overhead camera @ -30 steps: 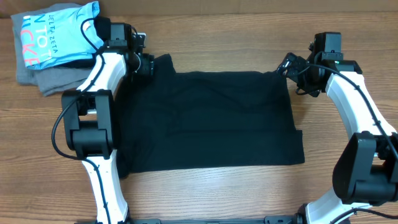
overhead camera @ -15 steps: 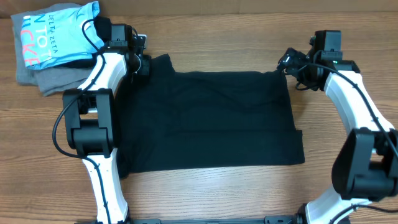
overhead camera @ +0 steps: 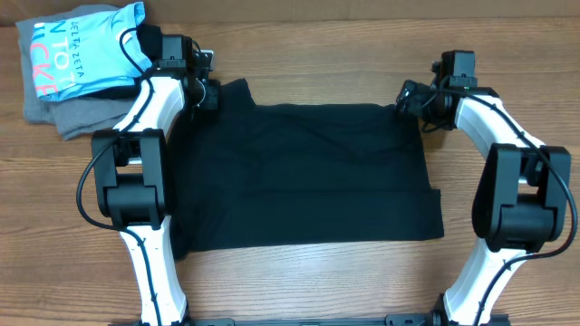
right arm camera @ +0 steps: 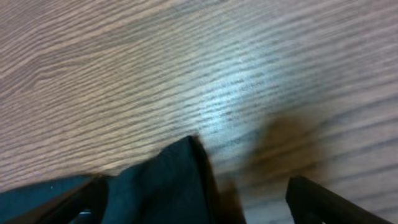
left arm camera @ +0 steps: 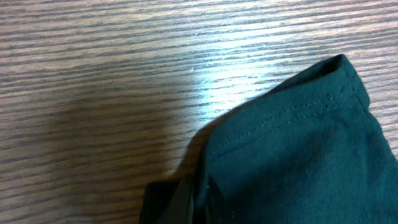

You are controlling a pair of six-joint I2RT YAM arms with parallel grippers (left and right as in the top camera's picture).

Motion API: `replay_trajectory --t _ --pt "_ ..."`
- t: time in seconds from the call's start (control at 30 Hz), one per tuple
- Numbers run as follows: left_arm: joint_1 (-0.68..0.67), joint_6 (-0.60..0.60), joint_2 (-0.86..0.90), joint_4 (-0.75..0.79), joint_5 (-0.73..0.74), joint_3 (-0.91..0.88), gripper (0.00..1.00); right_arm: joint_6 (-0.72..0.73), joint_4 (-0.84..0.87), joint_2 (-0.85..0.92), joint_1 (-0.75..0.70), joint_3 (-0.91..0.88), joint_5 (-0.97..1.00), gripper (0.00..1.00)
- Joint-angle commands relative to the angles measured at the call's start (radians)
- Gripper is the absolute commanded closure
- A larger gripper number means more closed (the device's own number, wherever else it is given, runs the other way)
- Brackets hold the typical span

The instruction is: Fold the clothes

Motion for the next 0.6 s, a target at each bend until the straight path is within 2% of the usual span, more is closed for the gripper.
replay_trajectory --t 0.0,0.23,0.57 --pt "0.000 0.004 0.028 -0.002 -0.013 0.019 0.96 -0.031 0.012 0.010 0.000 0.031 -0.002 0.10" --pt "0.000 0.004 0.028 -0.003 -0.010 0.019 0.96 -0.115 0.002 0.024 0.035 0.031 0.124 0.12" --pt "0.000 0.005 0.028 -0.004 -0.011 0.019 0.96 -0.097 0.019 0.072 0.072 0.031 0.148 0.16"
